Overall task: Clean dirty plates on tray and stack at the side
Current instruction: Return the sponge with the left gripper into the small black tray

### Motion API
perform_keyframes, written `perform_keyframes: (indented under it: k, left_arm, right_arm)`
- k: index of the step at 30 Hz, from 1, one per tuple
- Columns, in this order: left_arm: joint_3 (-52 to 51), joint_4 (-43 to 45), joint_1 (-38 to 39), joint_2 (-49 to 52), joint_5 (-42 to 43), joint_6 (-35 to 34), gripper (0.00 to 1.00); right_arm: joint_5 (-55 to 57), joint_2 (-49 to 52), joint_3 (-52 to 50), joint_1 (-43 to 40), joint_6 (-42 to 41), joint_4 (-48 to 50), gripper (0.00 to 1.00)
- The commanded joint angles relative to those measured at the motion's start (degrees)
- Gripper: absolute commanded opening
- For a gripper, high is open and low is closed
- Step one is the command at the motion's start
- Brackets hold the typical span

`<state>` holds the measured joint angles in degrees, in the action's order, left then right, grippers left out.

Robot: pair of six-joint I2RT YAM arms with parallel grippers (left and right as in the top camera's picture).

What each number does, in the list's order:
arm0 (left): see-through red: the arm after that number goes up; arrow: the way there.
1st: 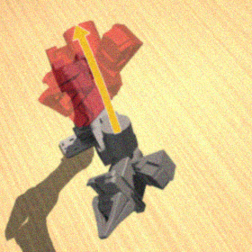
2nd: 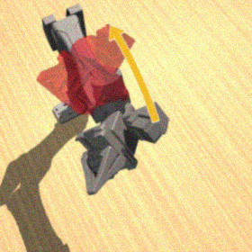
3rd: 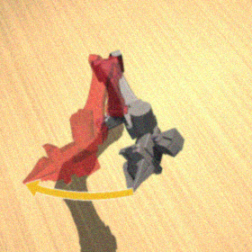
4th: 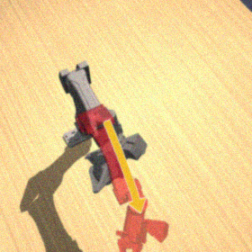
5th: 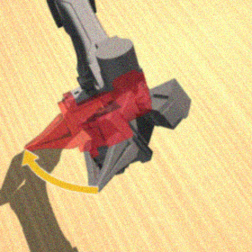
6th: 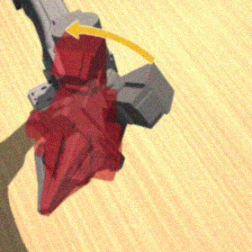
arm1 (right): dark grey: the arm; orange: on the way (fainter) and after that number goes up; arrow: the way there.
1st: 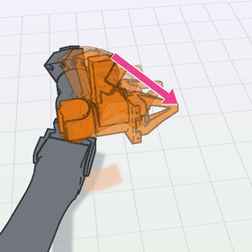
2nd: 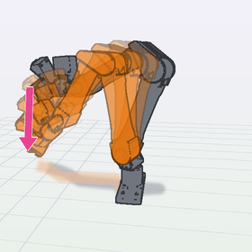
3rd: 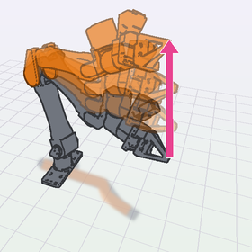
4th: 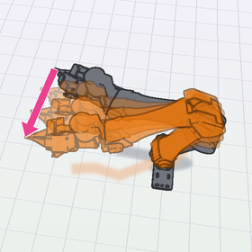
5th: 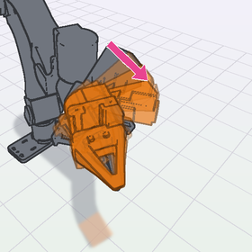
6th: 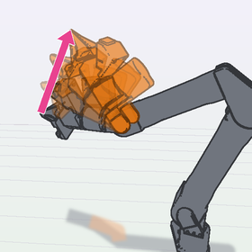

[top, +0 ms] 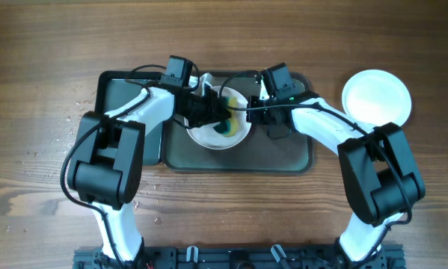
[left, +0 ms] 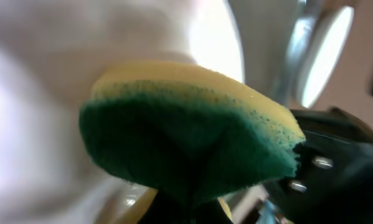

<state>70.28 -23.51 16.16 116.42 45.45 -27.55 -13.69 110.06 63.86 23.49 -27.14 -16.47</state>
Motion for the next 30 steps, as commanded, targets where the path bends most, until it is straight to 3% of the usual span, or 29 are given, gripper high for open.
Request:
perform_keyframes:
  k: [1, 6, 12, 18, 23, 30]
  left_arm:
    - [4.9, -1.0, -1.5, -1.9, 3.0, -0.1, 0.04]
    - [7.2, -5.5, -6.0, -9.3, -7.3, 0.1, 0.04]
    - [7.2, -16.6, -14.9, -19.1, -22.7, 3.0, 0.04]
    - [6.8, -28.0, -25.5, -21.4, -35.1, 10.9, 0.04]
    - [3.1, -27.1, -28.0, -20.9, -37.6, 13.7, 0.04]
    - [-6.1, -17.2, -27.6, -20.9, -37.6, 13.7, 0.04]
  right_arm:
    - [-0.3, 1.2, -0.6, 0.3, 0.2, 0.1, 0.04]
    - [-0.3, 1.2, -0.6, 0.3, 0.2, 0.1, 0.05]
    - [-0.2, 1.2, -0.6, 0.3, 0.2, 0.1, 0.31]
    - [-0.2, 1.2, -0.6, 0.3, 0.2, -0.1, 0.33]
    - [0.2, 1.2, -0.6, 0.3, 0.1, -0.1, 0.32]
    - [0.9, 1.2, -0.6, 0.3, 0.1, -0.7, 0.32]
